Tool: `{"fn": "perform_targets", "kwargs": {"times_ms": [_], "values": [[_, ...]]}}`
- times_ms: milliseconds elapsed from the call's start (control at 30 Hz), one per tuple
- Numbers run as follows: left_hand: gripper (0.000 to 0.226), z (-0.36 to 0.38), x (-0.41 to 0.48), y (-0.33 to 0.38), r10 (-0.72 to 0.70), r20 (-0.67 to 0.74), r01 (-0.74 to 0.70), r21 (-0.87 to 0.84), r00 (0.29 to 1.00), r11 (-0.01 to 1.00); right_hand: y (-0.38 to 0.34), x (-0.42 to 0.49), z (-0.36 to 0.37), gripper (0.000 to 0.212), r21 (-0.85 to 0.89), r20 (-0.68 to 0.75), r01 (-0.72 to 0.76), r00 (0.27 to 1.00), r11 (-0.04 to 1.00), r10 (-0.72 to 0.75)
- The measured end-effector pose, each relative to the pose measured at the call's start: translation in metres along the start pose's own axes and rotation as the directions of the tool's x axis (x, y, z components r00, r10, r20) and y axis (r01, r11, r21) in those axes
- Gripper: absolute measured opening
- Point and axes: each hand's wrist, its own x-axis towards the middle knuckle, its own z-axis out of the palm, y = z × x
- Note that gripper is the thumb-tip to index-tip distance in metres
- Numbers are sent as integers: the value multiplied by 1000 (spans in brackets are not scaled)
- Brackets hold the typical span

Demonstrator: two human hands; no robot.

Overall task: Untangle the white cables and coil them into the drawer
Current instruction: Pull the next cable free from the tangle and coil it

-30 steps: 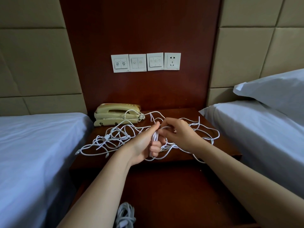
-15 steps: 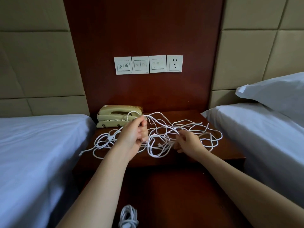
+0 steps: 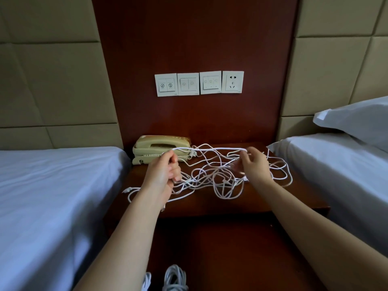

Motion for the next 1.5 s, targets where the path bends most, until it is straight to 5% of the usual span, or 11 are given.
{"fn": "perform_targets", "kwargs": {"times_ms": [67, 300, 500, 600, 700, 867, 1033, 1133, 1267, 1367, 1500], "values": [[38, -4, 0, 1, 8, -15, -8, -4, 1000, 1000, -10, 3, -3, 22, 132, -7, 57, 998, 990, -57], [38, -4, 0, 0, 7, -59, -8, -15, 998, 1000, -24, 3, -13, 25, 182, -16, 248, 968, 951, -250], [38, -3, 3, -2, 12, -76, -13, -9, 997, 1000, -22, 1, -23, 20, -71, -78, 336, 937, 939, -341], [37, -1, 2, -3, 18, -71, -17, 16, 997, 1000, -19, -1, -27, 35, -278, -99, 327, 925, 903, -366], [37, 2, 1, -6, 14, -49, -11, 51, 999, 999, -16, -5, -30, 51, -551, -36, 334, 906, 765, -421], [38, 10, -3, -12, -9, 27, 7, 89, 1000, 996, -7, -18, -35, 40, -746, 268, 407, 908, 527, -322], [41, 16, -7, -10, -8, 39, 6, 50, 999, 999, -14, -26, -46, 24, -877, 245, 312, 945, 365, -218], [40, 14, -7, -6, 9, 2, -9, -12, 1000, 1000, -10, -22, -57, 21, -864, 57, 147, 979, 481, -196], [40, 7, -7, -8, 10, -51, -10, 12, 999, 1000, -4, -17, -70, 21, -498, -75, -50, 997, 865, 15], [39, 7, -7, -10, 9, -63, -7, 31, 998, 999, -12, -19, -70, 11, -242, -177, 60, 979, 968, -105], [40, 6, -6, -8, 4, -97, -3, 16, 995, 1000, -24, -25, -66, 8, -201, -184, 229, 946, 953, -266]]}}
